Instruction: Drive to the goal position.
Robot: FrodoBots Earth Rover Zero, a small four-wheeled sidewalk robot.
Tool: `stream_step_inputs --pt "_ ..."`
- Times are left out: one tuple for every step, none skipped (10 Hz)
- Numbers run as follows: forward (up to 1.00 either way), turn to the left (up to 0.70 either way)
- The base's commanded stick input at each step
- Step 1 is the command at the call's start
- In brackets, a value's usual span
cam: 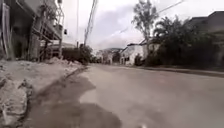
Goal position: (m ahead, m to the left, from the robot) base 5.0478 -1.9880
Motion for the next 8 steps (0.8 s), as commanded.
stream_step_inputs --pt "0.7 0.0" --pt "0.7 0.0" --pt "0.7 0.0" --pt "0.7 0.0" --pt "0.7 0.0" --pt "0.7 0.0" --pt "0.7 0.0" --pt "0.7 0.0"
